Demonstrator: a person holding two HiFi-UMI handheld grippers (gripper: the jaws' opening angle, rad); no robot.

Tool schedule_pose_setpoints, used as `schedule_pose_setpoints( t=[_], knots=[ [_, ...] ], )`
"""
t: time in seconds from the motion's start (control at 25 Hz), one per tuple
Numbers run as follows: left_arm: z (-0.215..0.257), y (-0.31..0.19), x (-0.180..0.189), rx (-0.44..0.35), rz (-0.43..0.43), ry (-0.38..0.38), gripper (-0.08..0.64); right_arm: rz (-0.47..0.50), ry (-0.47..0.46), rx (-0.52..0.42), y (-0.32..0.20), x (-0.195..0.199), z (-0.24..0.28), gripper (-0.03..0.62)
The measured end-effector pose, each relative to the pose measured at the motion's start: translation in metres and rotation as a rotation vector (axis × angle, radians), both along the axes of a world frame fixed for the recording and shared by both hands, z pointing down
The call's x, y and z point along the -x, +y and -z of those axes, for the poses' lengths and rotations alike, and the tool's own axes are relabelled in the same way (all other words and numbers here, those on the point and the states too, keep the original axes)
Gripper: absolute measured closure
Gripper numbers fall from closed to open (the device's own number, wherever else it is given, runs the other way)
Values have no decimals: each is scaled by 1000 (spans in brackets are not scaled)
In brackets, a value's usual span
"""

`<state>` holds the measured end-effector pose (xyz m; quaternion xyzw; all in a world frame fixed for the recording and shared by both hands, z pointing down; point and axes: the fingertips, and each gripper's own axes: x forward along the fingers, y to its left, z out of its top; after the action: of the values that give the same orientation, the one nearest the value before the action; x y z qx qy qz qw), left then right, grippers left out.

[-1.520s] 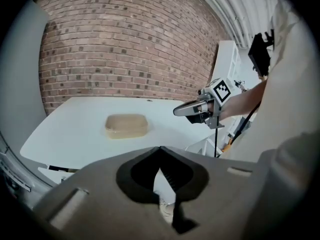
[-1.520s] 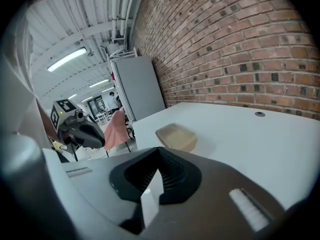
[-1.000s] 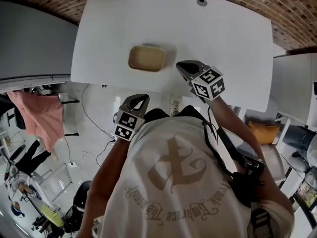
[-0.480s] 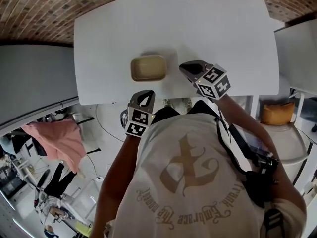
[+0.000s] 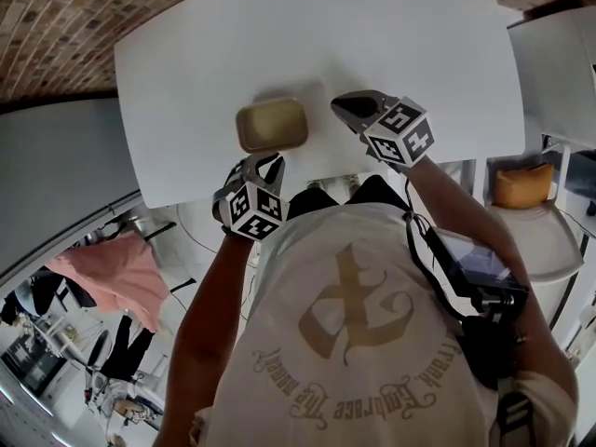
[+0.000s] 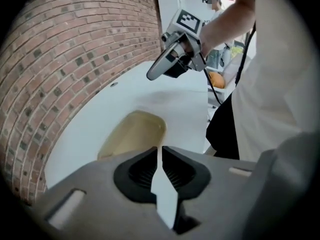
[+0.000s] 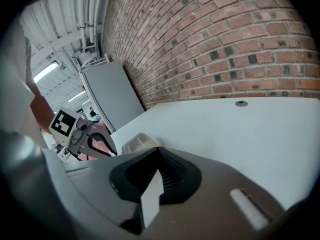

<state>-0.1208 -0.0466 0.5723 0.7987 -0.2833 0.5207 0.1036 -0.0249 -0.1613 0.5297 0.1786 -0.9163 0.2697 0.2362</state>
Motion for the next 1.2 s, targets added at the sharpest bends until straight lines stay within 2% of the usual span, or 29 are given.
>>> schedule_pose_setpoints(
  t=[0.24,0.4,0.68,0.96,1.2],
  knots=[
    [-11,3,-7,-1,-202,-134,506,-33,-6,14,0,-6,-4,583],
    [-17,2,-8,8,-269,-182,491,-51,-6,19,-3,-10,-5,583],
    [-27,2,-1,24,-289,-232,508,-98,-4,31,-13,-21,-7,583],
    [-28,2,-4,9,-300,-240,535,-116,-2,43,-10,-28,-12,583],
    [-21,2,-4,-5,-275,-224,538,-104,-7,41,-10,-27,-12,583]
  ],
)
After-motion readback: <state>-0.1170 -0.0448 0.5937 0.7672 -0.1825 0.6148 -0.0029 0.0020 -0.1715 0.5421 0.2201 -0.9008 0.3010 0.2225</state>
